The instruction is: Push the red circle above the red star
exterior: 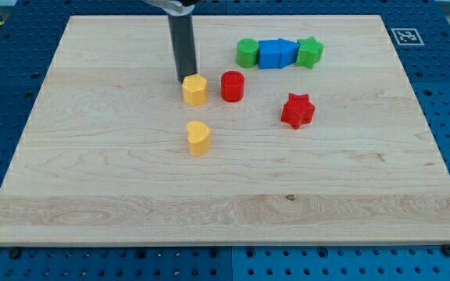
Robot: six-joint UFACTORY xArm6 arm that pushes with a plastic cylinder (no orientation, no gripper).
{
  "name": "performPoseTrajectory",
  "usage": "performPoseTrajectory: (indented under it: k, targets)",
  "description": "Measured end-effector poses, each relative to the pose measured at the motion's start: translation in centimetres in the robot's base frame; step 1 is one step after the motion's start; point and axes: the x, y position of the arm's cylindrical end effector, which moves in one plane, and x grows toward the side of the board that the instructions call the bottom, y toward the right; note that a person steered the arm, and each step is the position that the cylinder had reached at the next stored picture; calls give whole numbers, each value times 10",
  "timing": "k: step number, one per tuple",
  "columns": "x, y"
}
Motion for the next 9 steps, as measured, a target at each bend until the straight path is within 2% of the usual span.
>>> performPoseTrajectory:
  k: [2, 5, 9]
  targets:
    - [19, 22]
    - [4, 21]
    - [11, 55]
